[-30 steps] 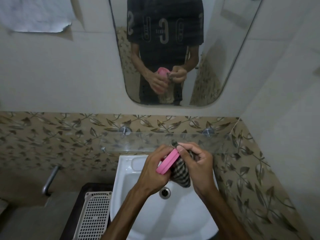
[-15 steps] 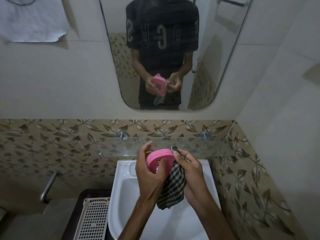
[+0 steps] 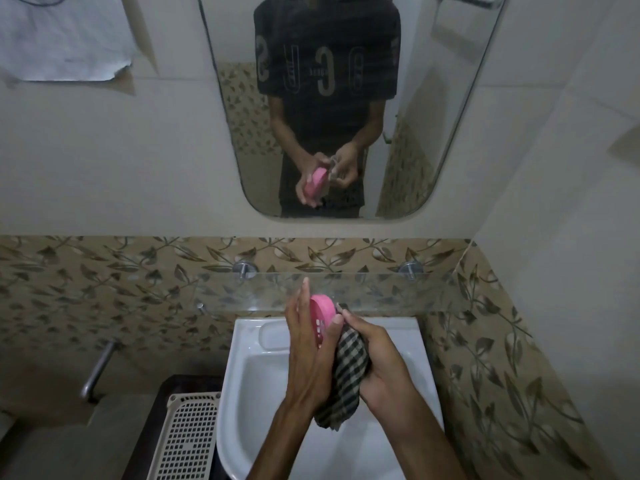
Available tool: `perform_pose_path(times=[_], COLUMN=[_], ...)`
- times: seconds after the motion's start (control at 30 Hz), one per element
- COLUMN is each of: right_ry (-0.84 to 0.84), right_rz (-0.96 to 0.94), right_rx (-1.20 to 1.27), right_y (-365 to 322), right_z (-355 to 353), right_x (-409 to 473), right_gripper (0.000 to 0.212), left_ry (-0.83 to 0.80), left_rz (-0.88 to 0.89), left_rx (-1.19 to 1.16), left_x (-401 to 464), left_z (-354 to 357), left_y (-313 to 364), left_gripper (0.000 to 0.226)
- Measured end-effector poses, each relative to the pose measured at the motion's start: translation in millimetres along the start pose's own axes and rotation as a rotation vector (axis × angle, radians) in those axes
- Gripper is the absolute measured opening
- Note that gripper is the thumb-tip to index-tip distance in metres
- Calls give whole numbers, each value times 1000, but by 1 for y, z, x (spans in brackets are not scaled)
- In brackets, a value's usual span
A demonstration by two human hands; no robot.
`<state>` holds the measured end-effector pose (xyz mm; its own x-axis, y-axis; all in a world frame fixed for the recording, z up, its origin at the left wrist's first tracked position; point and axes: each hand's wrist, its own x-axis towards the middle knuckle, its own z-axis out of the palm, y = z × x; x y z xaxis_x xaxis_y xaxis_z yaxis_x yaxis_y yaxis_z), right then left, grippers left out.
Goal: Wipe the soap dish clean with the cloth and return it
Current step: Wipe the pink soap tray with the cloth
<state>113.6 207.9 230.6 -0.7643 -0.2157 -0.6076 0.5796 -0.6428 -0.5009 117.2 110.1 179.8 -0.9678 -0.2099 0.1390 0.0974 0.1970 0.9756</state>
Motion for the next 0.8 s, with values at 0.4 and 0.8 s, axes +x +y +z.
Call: perform_pose_path(times=[0.4,0.8], right_ry=[-185,-25], right_rz=[-192,-1109], right_rx=[-240,-1079], right_y=[-14,26], right_z=[-13,-16], right_x=[-12,9], right_gripper=[32,19], left_ry=[-135,-79], left_rz=[-607,-761], left_rx=[-962,-1077], left_x=[19,33], left_z=[-35,-41], left_y=[2,31], left_gripper=[67,75])
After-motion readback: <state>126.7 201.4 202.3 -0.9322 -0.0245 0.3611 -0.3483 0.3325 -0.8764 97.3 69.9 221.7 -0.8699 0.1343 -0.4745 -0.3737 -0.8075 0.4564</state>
